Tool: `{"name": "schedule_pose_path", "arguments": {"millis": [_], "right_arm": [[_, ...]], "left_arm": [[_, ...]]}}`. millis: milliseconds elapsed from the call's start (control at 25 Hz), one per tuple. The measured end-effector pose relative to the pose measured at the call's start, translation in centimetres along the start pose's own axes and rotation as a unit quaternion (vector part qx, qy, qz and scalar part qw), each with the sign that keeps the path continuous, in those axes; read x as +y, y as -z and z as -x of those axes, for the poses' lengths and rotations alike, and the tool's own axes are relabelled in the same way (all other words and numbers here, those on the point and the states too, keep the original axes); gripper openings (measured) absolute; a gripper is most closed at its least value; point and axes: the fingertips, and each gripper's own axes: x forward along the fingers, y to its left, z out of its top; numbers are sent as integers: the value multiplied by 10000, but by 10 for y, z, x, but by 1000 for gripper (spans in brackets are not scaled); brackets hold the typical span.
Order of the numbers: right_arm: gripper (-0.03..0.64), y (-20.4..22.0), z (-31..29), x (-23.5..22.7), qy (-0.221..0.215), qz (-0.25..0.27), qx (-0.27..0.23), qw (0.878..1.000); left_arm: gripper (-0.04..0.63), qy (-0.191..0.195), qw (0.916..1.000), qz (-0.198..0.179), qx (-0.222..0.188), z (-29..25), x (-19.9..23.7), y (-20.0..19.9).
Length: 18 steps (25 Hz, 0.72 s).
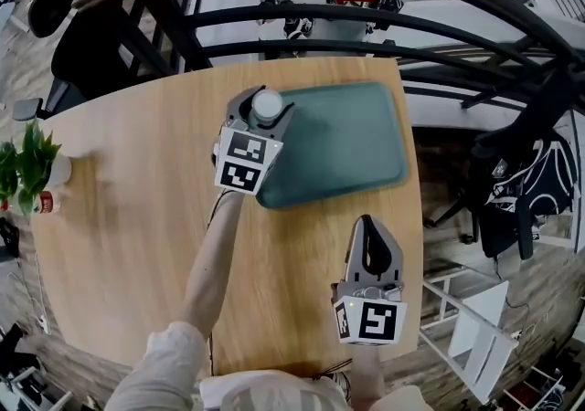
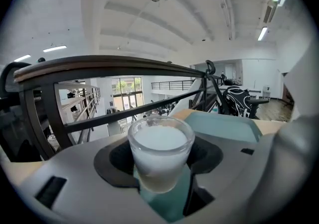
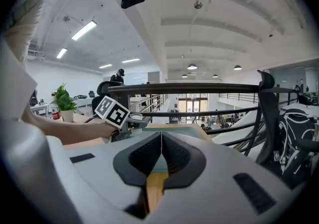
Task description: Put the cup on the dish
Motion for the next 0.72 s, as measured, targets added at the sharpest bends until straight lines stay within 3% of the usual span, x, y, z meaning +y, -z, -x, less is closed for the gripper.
{"name": "schedule_pose_path", "arguments": {"millis": [120, 360, 520, 720], "right_arm": [[20, 3, -4, 10, -117, 13, 42, 9999], [20, 8, -5, 24, -290, 56, 133, 9995], [20, 7, -2, 24, -321, 26, 124, 9994], [20, -5, -1, 24, -314, 39, 8, 9995]], "left_arm": [[261, 101, 9997, 216, 43, -2, 1, 7], [267, 85, 9994, 265, -193, -1, 6, -2], [272, -3, 9998, 39, -207, 2, 6, -7], [313, -212, 9993, 92, -296, 12, 10, -19]]}}
